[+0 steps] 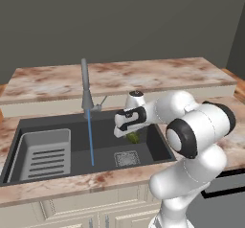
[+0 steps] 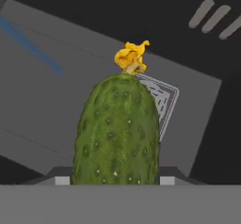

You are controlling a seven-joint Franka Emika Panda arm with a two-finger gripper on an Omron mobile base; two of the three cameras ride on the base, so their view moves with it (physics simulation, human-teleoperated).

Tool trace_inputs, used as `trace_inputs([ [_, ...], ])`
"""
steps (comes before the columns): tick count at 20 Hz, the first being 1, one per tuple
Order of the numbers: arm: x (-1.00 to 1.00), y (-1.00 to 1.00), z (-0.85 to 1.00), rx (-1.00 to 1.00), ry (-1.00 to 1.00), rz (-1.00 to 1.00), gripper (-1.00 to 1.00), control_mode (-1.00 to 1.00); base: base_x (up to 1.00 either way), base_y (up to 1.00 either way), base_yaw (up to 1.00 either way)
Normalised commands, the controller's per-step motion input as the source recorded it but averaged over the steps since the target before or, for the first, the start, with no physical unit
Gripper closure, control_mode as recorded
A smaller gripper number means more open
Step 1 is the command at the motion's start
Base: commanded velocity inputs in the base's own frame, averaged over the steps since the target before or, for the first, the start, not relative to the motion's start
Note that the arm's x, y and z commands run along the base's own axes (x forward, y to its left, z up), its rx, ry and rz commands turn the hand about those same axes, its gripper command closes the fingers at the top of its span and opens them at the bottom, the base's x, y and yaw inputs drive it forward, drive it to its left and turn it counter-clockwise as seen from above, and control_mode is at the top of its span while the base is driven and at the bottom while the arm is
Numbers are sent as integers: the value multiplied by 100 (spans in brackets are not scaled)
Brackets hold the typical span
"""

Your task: Turn on the sink faucet. Then move the cucumber from the counter to the sink. Turn off the sink. Move the vegetable from the sink to the pot next to the stove. Finally move the pot to the rear left burner.

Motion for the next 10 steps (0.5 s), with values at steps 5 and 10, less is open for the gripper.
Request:
trace_inputs([
  [5, 36, 22, -26, 0, 0, 8, 100, -100, 0, 0, 0],
  [10, 26, 8, -34, 0, 0, 7, 100, -100, 0, 0, 0],
])
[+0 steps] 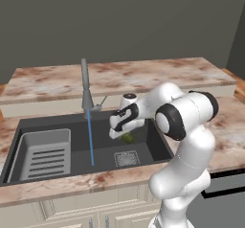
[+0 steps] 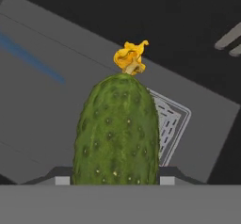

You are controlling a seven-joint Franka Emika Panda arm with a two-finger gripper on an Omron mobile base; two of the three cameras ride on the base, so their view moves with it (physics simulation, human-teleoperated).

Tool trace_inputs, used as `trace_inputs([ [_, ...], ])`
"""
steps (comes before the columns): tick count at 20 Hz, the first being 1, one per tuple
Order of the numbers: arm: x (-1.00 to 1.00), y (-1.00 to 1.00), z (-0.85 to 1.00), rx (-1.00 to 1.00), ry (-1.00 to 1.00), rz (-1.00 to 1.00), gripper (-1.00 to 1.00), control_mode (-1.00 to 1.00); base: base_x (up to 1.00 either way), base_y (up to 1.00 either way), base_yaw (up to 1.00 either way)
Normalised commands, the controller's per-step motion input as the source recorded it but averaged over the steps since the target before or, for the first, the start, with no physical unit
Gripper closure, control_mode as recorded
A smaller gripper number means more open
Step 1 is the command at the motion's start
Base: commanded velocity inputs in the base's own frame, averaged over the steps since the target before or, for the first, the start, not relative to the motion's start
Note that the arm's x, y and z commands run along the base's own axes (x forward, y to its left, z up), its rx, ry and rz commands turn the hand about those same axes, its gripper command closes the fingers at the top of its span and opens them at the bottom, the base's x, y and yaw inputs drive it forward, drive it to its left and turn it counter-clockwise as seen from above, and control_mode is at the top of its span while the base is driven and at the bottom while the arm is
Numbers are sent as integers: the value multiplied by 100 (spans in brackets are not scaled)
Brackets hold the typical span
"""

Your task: Turn on the sink faucet. Then move the cucumber from the counter to the sink. Turn off the sink. Move the vegetable from the sink to the pot next to the stove. Finally move the pot to the rear left burner.

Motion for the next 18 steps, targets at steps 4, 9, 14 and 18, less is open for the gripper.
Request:
trace_inputs([
  [4, 18, 6, -39, 0, 0, 6, 100, -100, 0, 0, 0],
  [9, 16, 6, -37, 0, 0, 5, 100, -100, 0, 0, 0],
  [14, 13, 7, -37, 0, 0, 5, 100, -100, 0, 0, 0],
  [18, 6, 8, -34, 0, 0, 5, 100, -100, 0, 0, 0],
])
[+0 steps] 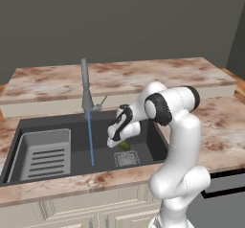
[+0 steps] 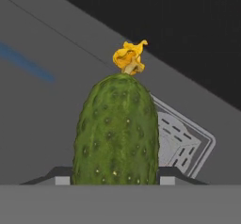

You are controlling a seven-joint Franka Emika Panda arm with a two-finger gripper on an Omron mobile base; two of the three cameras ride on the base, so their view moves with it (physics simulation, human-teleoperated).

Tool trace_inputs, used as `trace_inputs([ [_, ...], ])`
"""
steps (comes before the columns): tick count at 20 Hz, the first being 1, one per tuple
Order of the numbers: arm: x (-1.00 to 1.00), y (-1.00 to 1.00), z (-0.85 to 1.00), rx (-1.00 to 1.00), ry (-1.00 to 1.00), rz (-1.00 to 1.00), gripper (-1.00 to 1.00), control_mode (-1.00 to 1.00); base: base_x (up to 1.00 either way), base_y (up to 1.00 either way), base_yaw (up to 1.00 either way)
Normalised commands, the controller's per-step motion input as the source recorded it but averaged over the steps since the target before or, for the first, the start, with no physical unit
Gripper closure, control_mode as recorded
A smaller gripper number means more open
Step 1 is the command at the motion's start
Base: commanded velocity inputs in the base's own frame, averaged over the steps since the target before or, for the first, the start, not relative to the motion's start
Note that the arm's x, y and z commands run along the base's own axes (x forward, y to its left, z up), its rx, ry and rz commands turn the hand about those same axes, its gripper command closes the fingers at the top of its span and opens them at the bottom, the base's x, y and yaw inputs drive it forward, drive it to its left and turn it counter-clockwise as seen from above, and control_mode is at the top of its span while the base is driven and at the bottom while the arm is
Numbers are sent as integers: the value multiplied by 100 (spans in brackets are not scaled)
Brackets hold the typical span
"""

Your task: Turn on the sink faucet. Then move the cucumber from the counter to the sink. Turn off the sink. Move the vegetable from the sink to the pot next to the stove. Finally move the pot to the rear left burner.

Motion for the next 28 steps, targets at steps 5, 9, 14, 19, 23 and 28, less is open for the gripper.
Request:
trace_inputs([
  [5, 1, 4, -30, 0, 0, 5, 100, -100, 0, 0, 0],
  [9, 0, 3, -30, 0, 0, 4, 100, -100, 0, 0, 0],
  [14, 0, 3, -30, 0, 0, 4, 100, -100, 0, 0, 0],
  [19, 1, 2, -28, 0, 0, 4, 100, -100, 0, 0, 0],
  [23, 11, 2, -23, 0, 0, 3, 100, -100, 0, 0, 0],
  [28, 17, 3, -19, 0, 0, 3, 100, -100, 0, 0, 0],
])
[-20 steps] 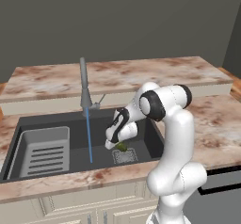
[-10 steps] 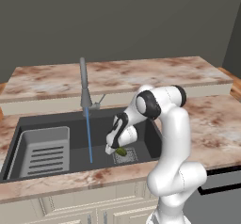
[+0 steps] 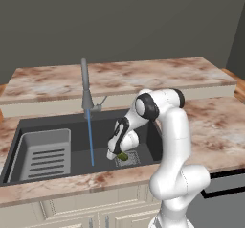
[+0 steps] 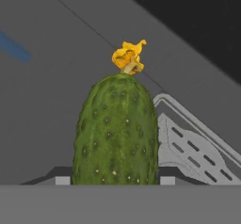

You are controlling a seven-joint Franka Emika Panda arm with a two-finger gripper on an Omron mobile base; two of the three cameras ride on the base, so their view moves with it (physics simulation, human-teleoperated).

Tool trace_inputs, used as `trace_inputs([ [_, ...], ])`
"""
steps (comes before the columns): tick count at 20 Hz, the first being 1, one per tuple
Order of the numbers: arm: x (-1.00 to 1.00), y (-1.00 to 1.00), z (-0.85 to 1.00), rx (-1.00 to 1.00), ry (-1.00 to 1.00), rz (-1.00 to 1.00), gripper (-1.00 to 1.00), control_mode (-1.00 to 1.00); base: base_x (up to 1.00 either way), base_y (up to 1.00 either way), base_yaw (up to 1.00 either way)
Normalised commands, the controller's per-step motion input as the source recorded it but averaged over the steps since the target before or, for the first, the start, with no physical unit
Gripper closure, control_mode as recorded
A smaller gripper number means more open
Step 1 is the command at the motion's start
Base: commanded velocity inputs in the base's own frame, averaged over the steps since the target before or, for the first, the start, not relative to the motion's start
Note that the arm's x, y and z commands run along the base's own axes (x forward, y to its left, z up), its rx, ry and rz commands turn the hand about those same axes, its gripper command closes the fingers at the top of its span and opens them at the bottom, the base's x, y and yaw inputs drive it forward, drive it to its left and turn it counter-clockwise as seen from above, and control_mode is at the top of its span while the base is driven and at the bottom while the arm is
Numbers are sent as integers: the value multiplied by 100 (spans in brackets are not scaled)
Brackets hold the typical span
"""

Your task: Turn on the sink faucet. Then move the cucumber from the counter to the sink. Turn off the sink. Move the vegetable from the sink to the pot next to the stove. Finally move the pot to the rear left burner.

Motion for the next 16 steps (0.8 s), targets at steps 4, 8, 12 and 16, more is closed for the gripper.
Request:
trace_inputs([
  [4, 17, 3, -20, 0, 0, 3, 100, -100, 0, 0, 0],
  [8, 21, 4, -18, 0, 0, 3, 100, -100, 0, 0, 0],
  [12, 22, 5, -19, 0, 0, 3, 100, -100, 0, 0, 0],
  [16, 18, 8, -20, 0, 0, 3, 100, -100, 0, 0, 0],
])
